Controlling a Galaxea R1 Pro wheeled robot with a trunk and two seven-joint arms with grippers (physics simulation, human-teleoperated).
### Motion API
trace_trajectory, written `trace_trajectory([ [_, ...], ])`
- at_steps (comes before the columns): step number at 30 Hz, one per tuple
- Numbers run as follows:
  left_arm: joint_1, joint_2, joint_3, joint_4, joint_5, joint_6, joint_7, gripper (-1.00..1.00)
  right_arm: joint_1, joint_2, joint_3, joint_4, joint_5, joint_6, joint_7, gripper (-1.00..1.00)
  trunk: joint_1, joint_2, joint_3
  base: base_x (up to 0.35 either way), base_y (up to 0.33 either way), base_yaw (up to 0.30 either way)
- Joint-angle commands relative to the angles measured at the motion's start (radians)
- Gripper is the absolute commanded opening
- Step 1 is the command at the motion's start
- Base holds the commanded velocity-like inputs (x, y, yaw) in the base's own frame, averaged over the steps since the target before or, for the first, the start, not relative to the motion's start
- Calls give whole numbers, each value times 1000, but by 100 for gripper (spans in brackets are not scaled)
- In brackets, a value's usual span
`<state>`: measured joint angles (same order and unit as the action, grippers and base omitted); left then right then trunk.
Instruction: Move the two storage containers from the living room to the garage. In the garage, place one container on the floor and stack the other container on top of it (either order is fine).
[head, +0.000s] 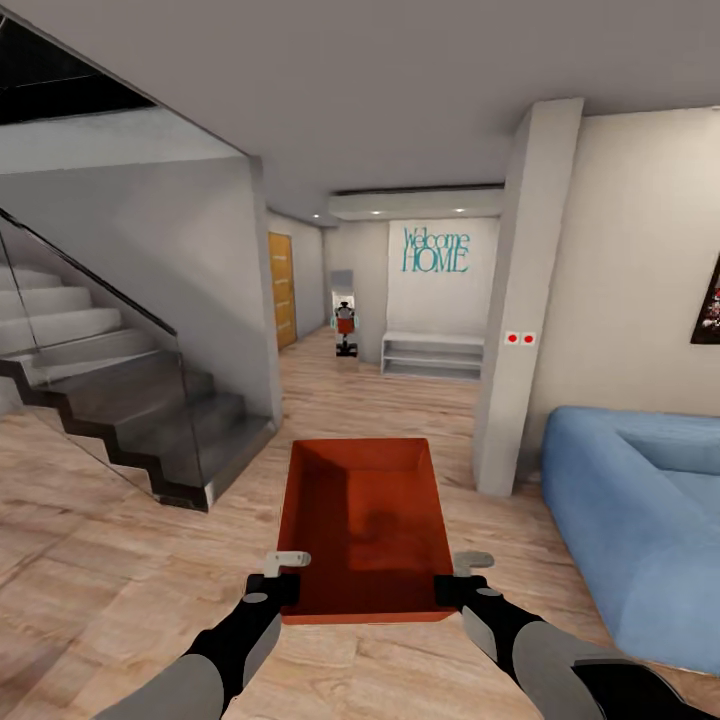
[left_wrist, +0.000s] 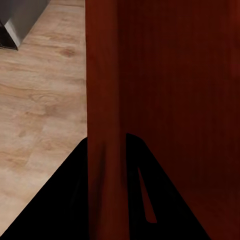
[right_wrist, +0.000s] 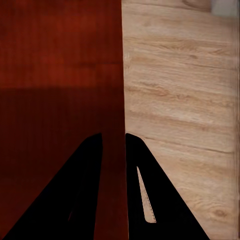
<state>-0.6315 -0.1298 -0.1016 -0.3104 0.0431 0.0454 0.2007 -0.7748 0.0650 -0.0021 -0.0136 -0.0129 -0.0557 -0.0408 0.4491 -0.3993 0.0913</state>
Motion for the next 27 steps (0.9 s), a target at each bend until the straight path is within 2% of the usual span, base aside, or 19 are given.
trace_trajectory([
  [1,-1,0,13,-6,-17,1,63,-100,0,1,-29,4,-2,-3,7,-100,1,-1,0,321,0,-284],
  [10,-1,0,13,-6,-17,1,64,-100,0,0,-29,4,-2,-4,7,-100,1,-1,0,224,0,-261],
  [21,-1,-1,13,-5,-17,1,65,-100,0,-1,-29,4,-2,-4,7,-100,1,-1,0,16,0,-28],
  [27,-1,0,13,-4,-17,2,65,-100,0,0,-29,4,-2,-4,7,-100,1,-1,0,218,0,0],
])
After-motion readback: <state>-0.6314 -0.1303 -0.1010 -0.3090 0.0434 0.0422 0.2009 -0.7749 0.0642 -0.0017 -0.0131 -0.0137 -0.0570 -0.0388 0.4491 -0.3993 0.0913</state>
